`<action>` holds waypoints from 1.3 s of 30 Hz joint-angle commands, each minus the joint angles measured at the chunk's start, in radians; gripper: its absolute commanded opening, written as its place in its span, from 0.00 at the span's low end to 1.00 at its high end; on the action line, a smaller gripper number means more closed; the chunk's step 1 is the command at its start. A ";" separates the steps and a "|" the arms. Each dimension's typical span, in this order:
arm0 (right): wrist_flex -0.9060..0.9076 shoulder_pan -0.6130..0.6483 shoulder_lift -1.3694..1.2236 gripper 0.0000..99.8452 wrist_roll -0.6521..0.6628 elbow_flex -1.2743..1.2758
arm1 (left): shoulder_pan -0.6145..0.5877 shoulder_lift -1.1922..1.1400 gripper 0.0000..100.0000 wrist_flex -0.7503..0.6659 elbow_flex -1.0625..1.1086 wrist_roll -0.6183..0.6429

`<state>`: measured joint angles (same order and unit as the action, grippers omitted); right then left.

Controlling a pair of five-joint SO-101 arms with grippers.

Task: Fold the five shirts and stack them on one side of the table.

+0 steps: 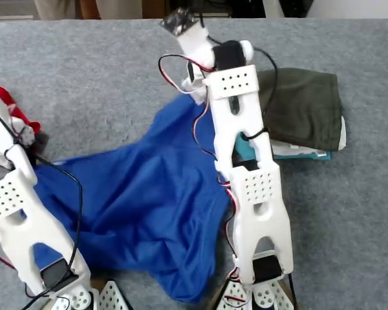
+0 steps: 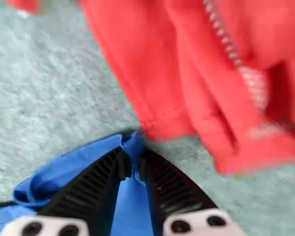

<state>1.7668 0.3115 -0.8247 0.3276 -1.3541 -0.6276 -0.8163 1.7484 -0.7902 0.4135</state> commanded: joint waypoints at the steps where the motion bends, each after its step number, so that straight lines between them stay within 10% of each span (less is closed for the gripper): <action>1: 0.021 0.015 0.183 0.00 0.002 -0.131 | 0.002 0.251 0.02 0.011 -0.049 -0.038; 20: -0.086 -0.186 0.825 0.00 0.002 -0.297 | -0.072 1.357 0.02 0.011 -0.051 -0.180; 39: -0.275 -0.197 1.218 0.00 0.049 -0.291 | -0.112 1.942 0.02 0.011 0.146 -0.400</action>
<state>1.5228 0.1304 0.3675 0.3368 -1.6487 -0.7288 1.0848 1.7484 -0.7058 0.0407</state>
